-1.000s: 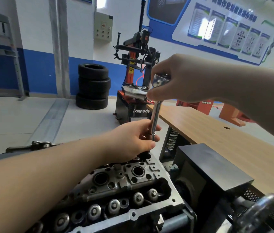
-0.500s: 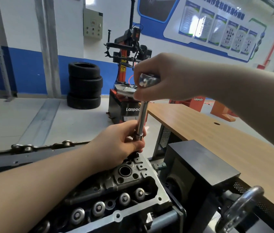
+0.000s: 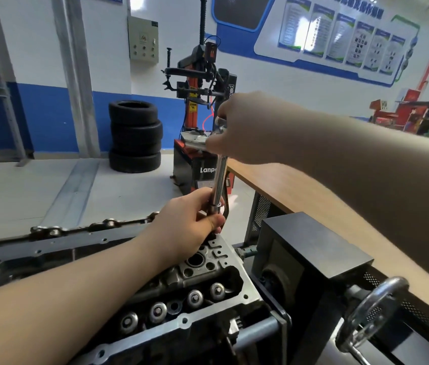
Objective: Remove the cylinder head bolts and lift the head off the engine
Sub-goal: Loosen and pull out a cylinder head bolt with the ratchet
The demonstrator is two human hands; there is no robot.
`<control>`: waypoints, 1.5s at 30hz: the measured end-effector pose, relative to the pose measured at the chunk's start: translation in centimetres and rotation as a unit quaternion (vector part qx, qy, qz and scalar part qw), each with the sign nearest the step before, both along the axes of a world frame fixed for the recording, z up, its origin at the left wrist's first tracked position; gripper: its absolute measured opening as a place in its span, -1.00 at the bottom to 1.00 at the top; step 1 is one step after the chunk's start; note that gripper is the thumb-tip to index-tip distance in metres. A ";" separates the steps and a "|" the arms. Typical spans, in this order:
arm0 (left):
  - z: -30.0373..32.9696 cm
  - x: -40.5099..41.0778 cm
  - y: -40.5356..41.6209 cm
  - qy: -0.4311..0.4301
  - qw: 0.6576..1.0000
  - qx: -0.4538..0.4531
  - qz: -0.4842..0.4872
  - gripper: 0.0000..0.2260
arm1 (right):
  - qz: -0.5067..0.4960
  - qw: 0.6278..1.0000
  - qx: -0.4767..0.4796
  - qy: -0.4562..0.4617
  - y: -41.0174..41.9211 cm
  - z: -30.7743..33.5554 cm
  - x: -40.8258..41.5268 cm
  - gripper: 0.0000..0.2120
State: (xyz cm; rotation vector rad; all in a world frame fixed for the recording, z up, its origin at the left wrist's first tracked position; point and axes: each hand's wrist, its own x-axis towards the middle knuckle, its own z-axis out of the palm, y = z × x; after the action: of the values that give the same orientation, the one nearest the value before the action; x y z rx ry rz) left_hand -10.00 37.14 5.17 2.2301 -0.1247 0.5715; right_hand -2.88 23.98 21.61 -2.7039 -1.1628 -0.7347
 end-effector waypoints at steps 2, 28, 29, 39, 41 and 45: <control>0.1 -0.3 -0.3 0.008 1.000 -0.013 0.007 -0.80 | -0.016 0.998 0.013 -0.056 0.3 -0.6 -0.5 -0.70; 2.3 -0.2 0.0 0.064 0.966 -0.235 -0.086 -0.81 | 0.131 0.981 0.058 -0.128 1.0 -0.8 2.0 -0.83; 2.3 -0.2 -0.1 0.060 0.968 -0.228 -0.081 -0.83 | 0.165 0.978 0.067 -0.105 0.9 -0.9 2.2 -0.82; 1.7 0.3 -0.6 0.026 0.972 -0.228 -0.057 -0.84 | 0.027 0.993 0.072 -0.090 1.2 -1.2 2.6 -0.84; 1.5 0.2 -0.3 0.021 0.970 -0.231 -0.068 -0.83 | -0.004 0.987 0.056 -0.152 1.5 -1.5 2.0 -0.82; 1.3 0.0 0.5 0.034 0.964 -0.247 -0.092 -0.80 | 0.076 0.984 0.045 -0.156 1.7 -1.2 1.4 -0.71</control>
State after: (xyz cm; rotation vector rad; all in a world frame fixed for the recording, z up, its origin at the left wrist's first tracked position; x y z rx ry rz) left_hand -10.00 37.64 6.49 1.7276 -0.1350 0.3737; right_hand -1.50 25.64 20.44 -2.4527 -1.3451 -1.1858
